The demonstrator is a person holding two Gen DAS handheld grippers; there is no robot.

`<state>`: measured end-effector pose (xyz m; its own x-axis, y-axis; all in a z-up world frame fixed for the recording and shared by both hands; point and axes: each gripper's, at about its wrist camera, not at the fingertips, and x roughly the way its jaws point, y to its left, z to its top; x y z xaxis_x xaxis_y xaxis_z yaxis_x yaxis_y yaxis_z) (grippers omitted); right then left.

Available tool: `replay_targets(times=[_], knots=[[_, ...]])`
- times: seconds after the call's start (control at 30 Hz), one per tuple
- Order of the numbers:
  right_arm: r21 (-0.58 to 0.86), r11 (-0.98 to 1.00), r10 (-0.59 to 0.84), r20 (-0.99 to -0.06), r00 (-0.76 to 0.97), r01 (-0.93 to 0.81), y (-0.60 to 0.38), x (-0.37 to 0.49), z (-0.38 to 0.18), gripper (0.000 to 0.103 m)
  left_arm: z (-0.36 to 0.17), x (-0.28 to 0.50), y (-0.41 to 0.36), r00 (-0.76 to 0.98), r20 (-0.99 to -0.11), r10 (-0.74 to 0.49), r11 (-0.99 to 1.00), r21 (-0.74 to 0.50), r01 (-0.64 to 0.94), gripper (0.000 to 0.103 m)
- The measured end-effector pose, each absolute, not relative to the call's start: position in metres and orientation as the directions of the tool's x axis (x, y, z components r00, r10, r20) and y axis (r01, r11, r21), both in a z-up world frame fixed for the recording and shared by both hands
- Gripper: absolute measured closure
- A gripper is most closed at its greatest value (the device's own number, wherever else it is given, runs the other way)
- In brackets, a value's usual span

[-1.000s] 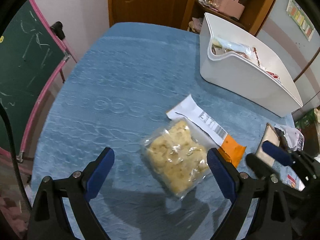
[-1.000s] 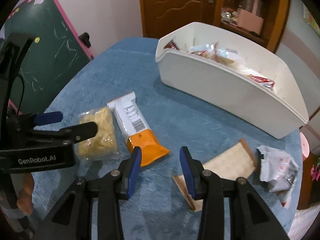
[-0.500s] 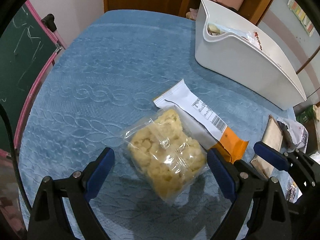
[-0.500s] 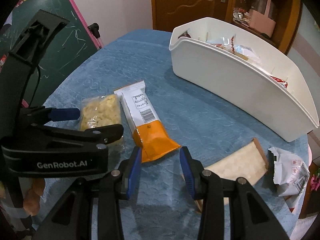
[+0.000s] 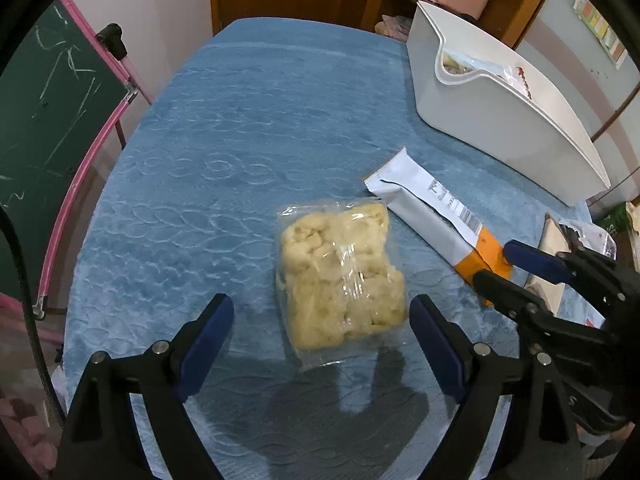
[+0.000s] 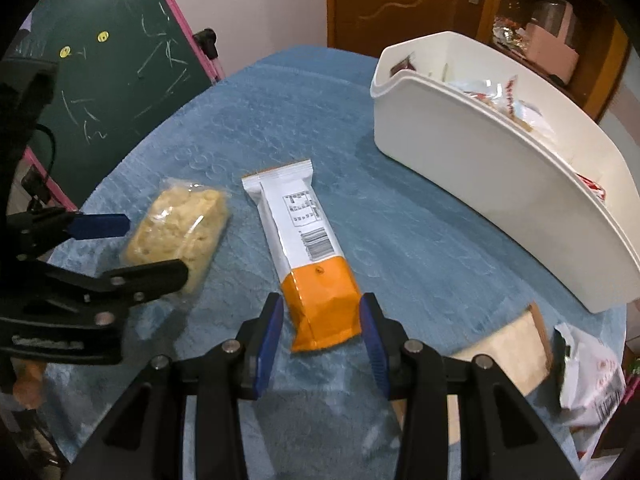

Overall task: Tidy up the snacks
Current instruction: 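Grasp the clear biscuit bag with the left tool while the right tool grasps the orange-and-white bar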

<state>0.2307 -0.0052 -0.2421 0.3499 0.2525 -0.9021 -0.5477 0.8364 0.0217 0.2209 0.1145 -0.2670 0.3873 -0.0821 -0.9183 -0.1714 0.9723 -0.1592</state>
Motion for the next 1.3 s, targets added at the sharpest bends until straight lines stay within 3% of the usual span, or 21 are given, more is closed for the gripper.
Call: replay_targets(times=[0.6,0.8,0.97,1.03,1.07,1.3], knots=[[0.068,0.791,0.305,-0.905,0.295,-0.609,0.0,0.254,-0.243,0.062,-0.275,0.227,0.101,0.348,-0.936,-0.061,0.978,-0.126,-0.168,0.014],[0.032,0.752,0.278,-0.921,0.272,-0.659,0.013,0.255,-0.253,0.057,-0.279,0.224,0.112,0.349,-0.934,-0.077,0.971,-0.15,-0.188,0.015],[0.027,0.761,0.27,-0.922,0.278,-0.648,0.018,0.254,-0.26,0.052,-0.279,0.222,0.112,0.361,-0.929,-0.083,0.973,-0.153,-0.171,0.025],[0.015,0.769,0.261,-0.92,0.292,-0.639,0.021,0.252,-0.262,0.052,-0.278,0.223,0.109,0.366,-0.926,-0.09,0.975,-0.156,-0.155,0.038],[0.006,0.771,0.255,-0.92,0.299,-0.637,0.021,0.251,-0.262,0.055,-0.277,0.223,0.107,0.371,-0.924,-0.092,0.977,-0.156,-0.146,0.04],[0.039,0.819,0.259,-0.915,0.309,-0.572,0.017,0.239,-0.252,0.061,-0.271,0.219,0.1,0.39,-0.919,-0.06,0.983,-0.122,-0.136,0.042]])
